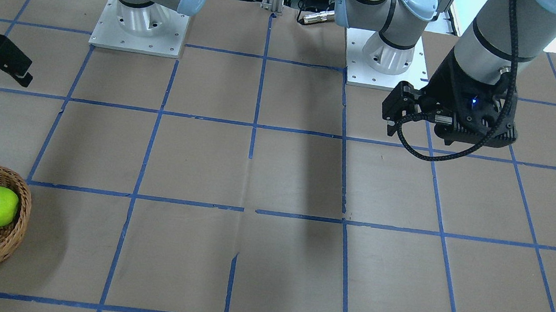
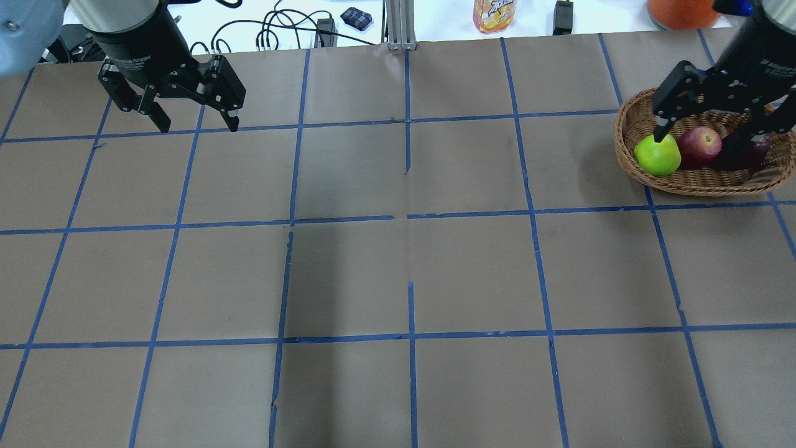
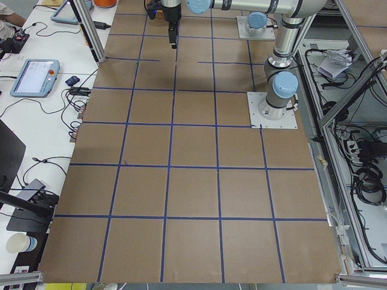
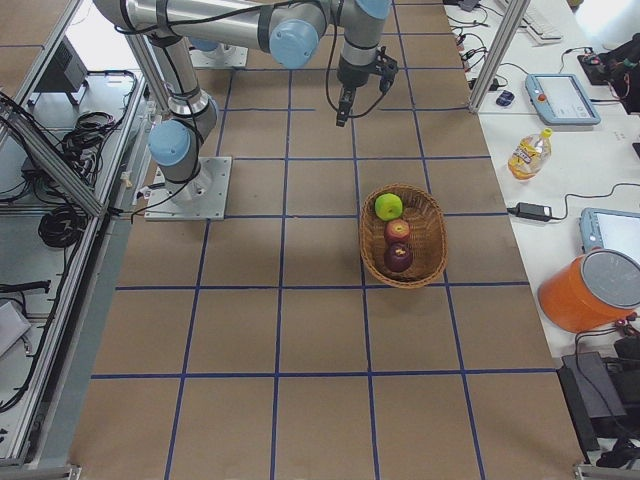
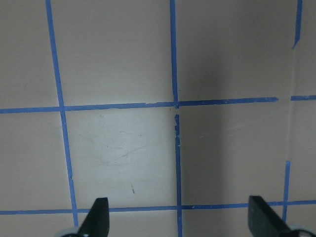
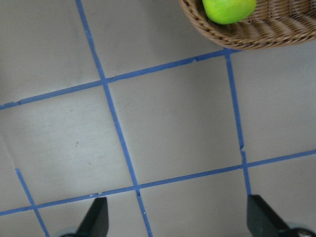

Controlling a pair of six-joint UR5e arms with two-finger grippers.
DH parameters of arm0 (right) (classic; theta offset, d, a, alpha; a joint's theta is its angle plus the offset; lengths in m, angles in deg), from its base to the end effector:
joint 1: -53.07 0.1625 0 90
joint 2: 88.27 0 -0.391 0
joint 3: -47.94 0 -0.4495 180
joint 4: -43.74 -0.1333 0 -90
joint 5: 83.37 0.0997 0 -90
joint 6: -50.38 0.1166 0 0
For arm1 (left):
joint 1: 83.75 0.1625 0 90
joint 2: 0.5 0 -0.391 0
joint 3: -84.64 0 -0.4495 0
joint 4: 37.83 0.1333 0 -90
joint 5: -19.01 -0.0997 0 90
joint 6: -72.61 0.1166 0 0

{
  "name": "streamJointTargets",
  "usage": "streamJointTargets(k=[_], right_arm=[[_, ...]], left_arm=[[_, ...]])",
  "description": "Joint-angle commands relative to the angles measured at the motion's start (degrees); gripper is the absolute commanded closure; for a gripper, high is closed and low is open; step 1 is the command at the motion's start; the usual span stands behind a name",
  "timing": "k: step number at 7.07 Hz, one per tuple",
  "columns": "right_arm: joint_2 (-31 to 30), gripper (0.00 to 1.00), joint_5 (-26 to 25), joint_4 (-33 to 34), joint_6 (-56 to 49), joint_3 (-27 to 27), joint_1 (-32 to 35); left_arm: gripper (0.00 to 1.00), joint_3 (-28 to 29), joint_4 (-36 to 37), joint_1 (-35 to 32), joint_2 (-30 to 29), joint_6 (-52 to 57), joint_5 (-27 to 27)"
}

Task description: Put all apples into basket

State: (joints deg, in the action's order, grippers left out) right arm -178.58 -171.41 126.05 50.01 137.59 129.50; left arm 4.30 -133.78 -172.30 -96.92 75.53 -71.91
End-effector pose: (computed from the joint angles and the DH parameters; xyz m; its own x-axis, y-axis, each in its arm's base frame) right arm 0.0086 -0.5494 0.4308 -0.9720 0.2323 -0.0347 0.2266 0.9663 0.1222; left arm -0.1165 -0.5897 0.4553 -0.9996 0.0264 -0.0136 0.0257 0.9985 0.0480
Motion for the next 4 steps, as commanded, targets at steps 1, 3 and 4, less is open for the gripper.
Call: streamJointTargets(k=[1, 3, 4], right_arm=[[-2.32, 0.0, -0.03, 2.94, 9.74, 3.68, 8.87], [-2.5, 0.0, -1.94, 2.95, 12.41, 3.87, 13.54], [-2.41, 0.0, -3.0, 2.95, 12.32, 3.6, 14.44]], left_arm=[[0.0, -0.07, -0.12, -0.13, 0.09, -0.28, -0.3], [0.0, -0.16, -0.38, -0.05, 0.44, -0.28, -0.21], [0.0, -0.16, -0.29, -0.05, 0.53, -0.28, -0.21]])
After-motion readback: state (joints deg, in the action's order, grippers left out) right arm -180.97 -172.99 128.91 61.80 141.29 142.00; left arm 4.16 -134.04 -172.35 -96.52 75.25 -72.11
